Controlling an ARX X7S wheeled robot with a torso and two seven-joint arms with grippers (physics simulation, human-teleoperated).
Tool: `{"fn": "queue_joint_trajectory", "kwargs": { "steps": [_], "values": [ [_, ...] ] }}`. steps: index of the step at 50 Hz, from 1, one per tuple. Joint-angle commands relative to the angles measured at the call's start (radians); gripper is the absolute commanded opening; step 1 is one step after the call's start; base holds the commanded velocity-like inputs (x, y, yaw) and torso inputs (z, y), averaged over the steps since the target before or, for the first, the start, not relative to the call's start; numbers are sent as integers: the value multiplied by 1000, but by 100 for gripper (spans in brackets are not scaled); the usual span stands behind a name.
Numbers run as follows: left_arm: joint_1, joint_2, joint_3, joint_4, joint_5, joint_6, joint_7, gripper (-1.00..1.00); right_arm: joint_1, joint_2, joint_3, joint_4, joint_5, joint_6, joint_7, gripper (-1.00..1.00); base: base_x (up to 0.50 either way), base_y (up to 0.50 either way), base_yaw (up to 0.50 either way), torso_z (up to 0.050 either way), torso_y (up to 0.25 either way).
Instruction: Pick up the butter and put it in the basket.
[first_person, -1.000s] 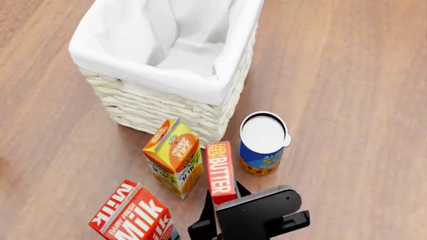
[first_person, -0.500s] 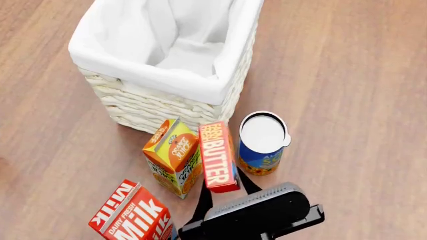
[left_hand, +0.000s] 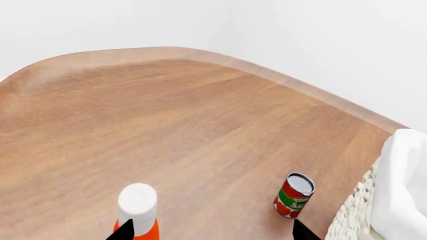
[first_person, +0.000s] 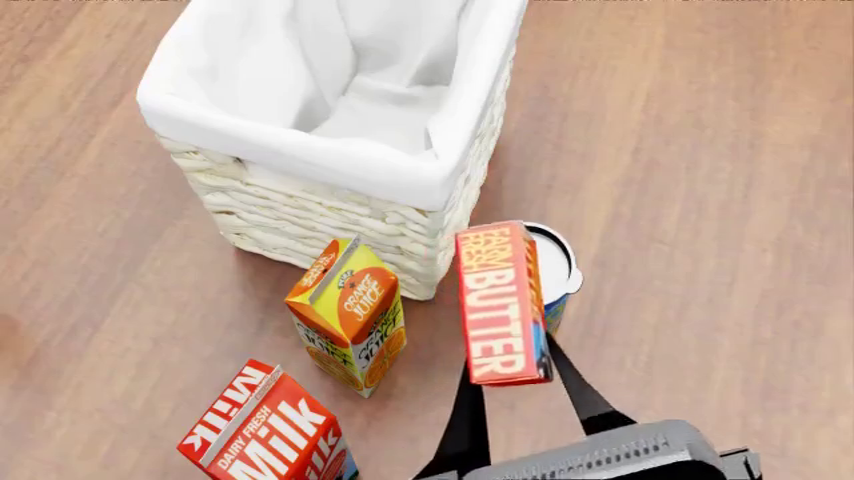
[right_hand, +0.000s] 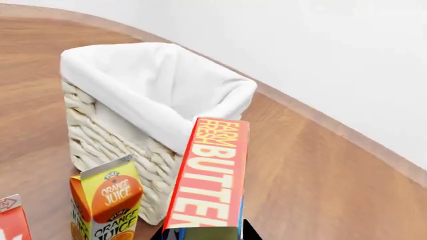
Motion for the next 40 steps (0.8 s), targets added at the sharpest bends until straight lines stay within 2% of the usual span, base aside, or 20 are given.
{"fn": "queue_joint_trajectory", "kwargs": {
  "steps": [1, 7, 14, 25, 40],
  "values": [
    [-2, -1, 7, -8, 4, 7, 1, 100, 237, 344, -300, -59, 258, -278, 429, -100, 0, 0, 0, 0, 0],
    [-3, -1, 11, -14, 8, 12, 2, 100, 351, 512, -527, -59, 236, -495, 514, -100, 0, 0, 0, 0, 2],
    [-3, -1, 14, -18, 11, 17, 3, 100, 490, 638, -692, -58, 256, -618, 533, -100, 0, 0, 0, 0, 0],
    [-4, -4, 10, -19, 6, 19, -2, 100, 566, 756, -647, -10, 380, -672, 413, -100, 0, 0, 0, 0, 1],
    [-5, -5, 7, -14, -2, 19, -15, 100, 702, 806, -540, 88, 583, -605, 222, -100, 0, 0, 0, 1, 1]
  ]
}}
